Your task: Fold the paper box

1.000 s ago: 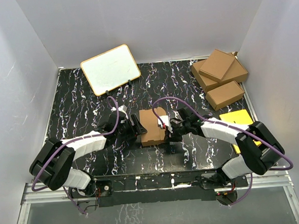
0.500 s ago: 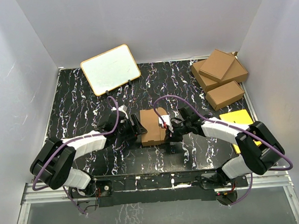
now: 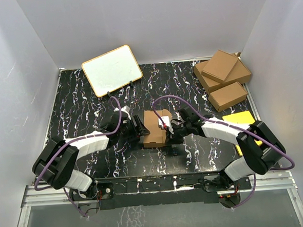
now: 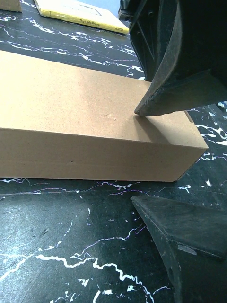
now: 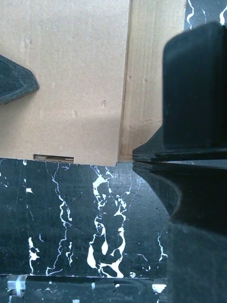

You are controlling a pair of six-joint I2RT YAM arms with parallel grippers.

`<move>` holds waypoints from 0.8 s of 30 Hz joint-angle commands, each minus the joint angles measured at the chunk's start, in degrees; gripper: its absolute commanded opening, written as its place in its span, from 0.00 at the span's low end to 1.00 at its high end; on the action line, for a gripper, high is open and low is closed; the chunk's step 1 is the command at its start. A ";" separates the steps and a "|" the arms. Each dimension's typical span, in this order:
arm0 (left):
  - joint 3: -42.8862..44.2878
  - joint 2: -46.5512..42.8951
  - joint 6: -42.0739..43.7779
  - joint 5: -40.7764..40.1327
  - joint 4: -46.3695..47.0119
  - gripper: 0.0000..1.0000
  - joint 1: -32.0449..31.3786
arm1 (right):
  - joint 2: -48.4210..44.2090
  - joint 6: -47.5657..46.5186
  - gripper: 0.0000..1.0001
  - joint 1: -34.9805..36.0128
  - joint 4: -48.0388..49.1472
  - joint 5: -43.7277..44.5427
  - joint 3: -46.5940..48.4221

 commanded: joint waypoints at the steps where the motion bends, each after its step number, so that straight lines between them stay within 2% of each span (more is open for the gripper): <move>1: 1.27 1.20 1.00 -0.82 -1.88 0.64 0.29 | 0.42 3.71 0.08 0.70 2.04 -2.97 3.86; 15: 2.14 1.86 1.33 -0.09 -1.82 0.64 0.30 | 2.73 9.63 0.10 1.50 3.34 -3.16 6.19; 24: 3.22 1.51 2.55 -0.09 -2.97 0.65 0.25 | 2.60 10.15 0.12 1.49 3.34 -5.60 6.19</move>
